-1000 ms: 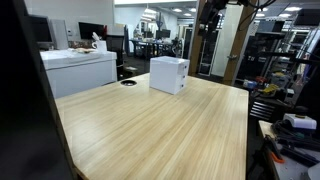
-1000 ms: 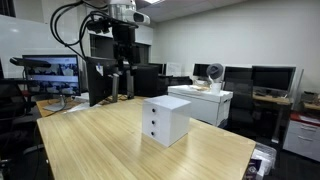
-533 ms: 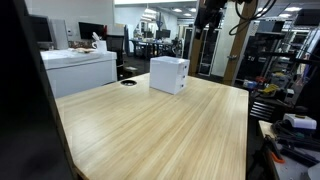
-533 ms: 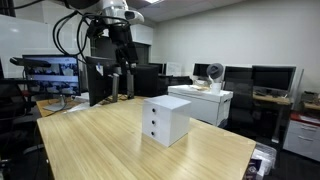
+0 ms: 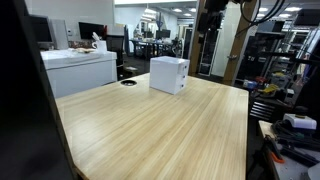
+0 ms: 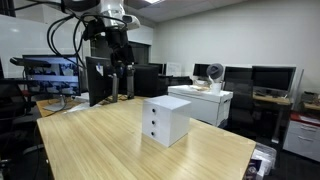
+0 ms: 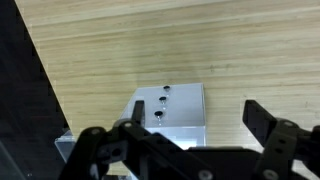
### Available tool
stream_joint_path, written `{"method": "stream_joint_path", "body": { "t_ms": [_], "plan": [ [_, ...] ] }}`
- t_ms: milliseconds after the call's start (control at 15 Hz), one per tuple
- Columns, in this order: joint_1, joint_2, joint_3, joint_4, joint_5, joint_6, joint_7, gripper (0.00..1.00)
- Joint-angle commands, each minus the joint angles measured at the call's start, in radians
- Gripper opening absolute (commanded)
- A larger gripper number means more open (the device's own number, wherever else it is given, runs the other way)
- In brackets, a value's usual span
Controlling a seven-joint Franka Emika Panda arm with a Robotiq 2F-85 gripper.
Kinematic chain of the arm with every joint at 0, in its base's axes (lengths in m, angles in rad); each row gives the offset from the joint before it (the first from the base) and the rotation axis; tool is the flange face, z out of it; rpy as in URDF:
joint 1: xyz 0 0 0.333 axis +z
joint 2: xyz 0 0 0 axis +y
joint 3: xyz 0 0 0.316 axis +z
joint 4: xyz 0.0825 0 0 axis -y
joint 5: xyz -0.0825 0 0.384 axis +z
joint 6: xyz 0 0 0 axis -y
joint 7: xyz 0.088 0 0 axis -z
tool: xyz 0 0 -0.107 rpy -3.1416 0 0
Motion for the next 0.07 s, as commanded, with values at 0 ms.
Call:
{"method": "stream_joint_path", "body": {
  "t_ms": [0],
  "plan": [
    [0.028, -0.033, -0.015, 0.0, -0.037, 0.015, 0.027, 1.0]
  ]
}}
